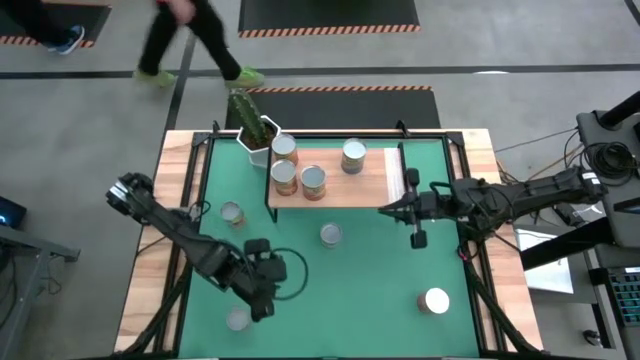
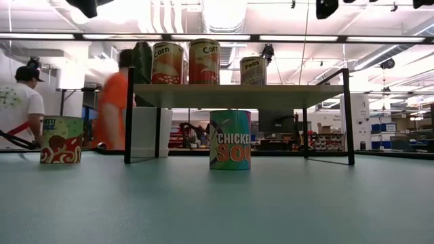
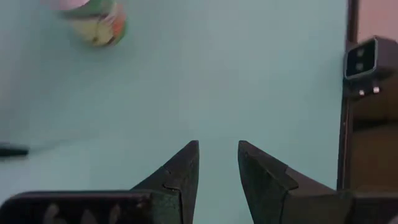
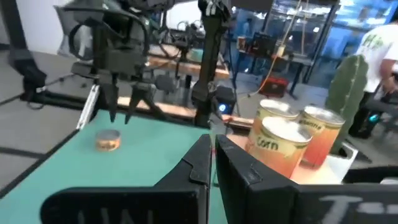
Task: Pick and place cans onto a shelf
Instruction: Adjust the cans on the shelf
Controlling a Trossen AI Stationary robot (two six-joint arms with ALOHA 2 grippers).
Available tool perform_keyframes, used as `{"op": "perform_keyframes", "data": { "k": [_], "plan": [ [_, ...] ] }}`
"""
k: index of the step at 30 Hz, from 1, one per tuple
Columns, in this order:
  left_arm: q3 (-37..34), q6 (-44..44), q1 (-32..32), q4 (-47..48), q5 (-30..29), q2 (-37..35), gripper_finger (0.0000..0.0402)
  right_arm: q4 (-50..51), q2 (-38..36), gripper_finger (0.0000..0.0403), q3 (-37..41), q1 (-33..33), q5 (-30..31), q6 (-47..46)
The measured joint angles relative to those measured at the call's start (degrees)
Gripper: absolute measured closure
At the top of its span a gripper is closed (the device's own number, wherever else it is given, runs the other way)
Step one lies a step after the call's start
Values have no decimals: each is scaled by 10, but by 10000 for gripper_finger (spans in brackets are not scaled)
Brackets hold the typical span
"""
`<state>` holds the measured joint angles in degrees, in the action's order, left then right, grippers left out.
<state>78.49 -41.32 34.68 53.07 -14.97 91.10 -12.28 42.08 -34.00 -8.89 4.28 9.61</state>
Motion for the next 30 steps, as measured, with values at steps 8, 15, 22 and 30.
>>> {"op": "perform_keyframes", "data": {
  "k": [8, 15, 22, 30],
  "plan": [
    [15, 94, 0, -13, -25, 42, 308, 83, -9, 390, 0, -53, 2, -92],
    [6, 144, 0, -29, -176, 35, 308, 147, 5, 390, -11, -89, 2, -204],
    [5, 203, -19, -77, -304, 35, 308, 307, 46, 390, -96, -123, 2, -307],
    [-9, 356, -88, -173, -310, 35, 308, 540, 106, 390, -222, -179, 6, -439]
  ]
}}
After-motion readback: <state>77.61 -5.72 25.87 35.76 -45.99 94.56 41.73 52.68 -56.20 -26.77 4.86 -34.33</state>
